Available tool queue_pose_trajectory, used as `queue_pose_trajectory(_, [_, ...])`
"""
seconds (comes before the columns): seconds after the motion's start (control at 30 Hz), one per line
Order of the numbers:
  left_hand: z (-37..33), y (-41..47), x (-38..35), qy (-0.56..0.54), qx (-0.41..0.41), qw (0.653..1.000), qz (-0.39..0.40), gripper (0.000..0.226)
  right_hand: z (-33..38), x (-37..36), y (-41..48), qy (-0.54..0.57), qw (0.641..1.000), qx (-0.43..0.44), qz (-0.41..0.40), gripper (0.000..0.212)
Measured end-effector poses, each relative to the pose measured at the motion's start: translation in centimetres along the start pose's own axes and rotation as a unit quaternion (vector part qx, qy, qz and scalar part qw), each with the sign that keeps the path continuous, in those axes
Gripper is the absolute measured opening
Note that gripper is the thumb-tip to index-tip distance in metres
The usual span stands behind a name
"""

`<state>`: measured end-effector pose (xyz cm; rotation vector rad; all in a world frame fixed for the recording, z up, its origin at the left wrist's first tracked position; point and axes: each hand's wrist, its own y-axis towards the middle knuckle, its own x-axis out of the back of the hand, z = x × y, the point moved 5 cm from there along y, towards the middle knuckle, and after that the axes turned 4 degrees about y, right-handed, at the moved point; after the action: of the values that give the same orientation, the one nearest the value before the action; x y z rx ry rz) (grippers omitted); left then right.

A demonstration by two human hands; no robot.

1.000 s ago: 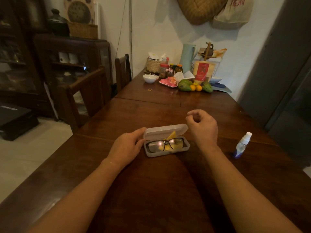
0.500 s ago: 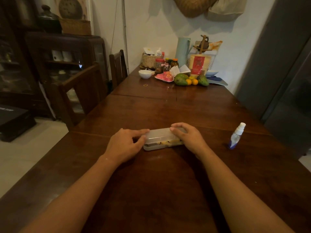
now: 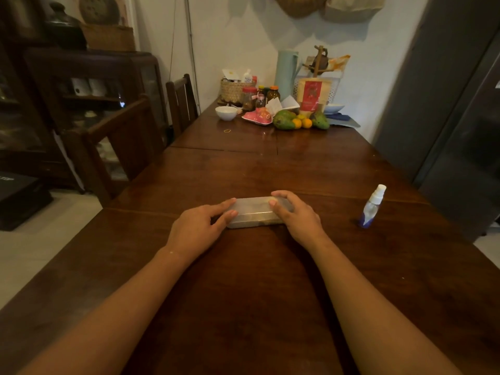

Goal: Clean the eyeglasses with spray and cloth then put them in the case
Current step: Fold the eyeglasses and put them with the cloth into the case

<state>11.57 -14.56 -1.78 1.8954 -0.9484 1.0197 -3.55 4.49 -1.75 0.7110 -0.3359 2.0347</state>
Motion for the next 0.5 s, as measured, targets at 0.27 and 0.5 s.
queue_pose_trajectory(0.27, [0.1,0.5,-1.2,0.026,0.0,0.997,0.07,0.062,-0.3,-0.2,0.2,-0.062,0.998,0.025,-0.016,0.045])
queue_pose_trajectory(0.5, [0.5,2.0,-1.2,-0.046,0.035,0.996,0.066,0.059,-0.4,-0.5,0.6,-0.102,0.993,0.051,-0.016,0.043])
